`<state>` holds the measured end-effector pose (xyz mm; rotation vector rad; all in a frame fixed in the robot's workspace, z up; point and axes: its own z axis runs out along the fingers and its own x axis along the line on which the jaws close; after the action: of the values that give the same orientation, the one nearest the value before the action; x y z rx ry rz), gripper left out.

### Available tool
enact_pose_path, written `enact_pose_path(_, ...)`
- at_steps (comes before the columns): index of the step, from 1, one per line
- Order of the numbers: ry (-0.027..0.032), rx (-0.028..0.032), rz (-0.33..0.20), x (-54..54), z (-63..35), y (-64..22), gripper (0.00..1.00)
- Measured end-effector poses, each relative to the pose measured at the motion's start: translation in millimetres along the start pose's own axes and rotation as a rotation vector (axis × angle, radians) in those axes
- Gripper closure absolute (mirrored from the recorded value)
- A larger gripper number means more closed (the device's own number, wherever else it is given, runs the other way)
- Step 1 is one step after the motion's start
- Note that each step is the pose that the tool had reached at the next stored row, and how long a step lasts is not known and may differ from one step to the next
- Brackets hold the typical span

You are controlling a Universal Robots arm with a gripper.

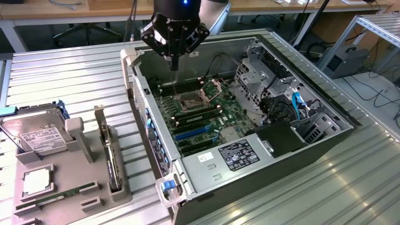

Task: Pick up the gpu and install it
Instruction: 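Reach for the gpu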

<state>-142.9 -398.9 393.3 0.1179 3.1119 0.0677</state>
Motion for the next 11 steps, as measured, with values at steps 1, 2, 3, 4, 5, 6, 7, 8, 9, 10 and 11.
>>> enact_pose_path(1,0.0,0.0,0.0,3.6,-0.1,-0.3,0.89)
enact_pose_path(2,0.0,0.0,0.0,6.5,-0.2,-0.5,0.89)
enact_pose_path(3,0.0,0.0,0.0,9.6,-0.2,-0.7,0.89)
enact_pose_path(4,0.0,0.0,0.0,14.2,-0.4,-1.1,0.89)
enact_pose_path(5,0.0,0.0,0.0,18.8,-0.5,-1.4,0.89)
enact_pose_path(6,0.0,0.0,0.0,21.0,-0.6,-1.6,0.89)
enact_pose_path(7,-0.0001,0.0,0.0,26.2,-0.7,-2.0,0.89)
enact_pose_path(8,-0.0001,0.0,0.0,29.7,-0.8,-2.2,0.89)
enact_pose_path(9,0.0,0.0001,0.0,33.4,-1.0,-2.5,0.89)
enact_pose_path(10,-0.0001,0.0001,0.0,37.9,-1.1,-2.9,0.89)
enact_pose_path(11,-0.0003,-0.0001,0.0,45.1,-1.2,-3.4,0.89)
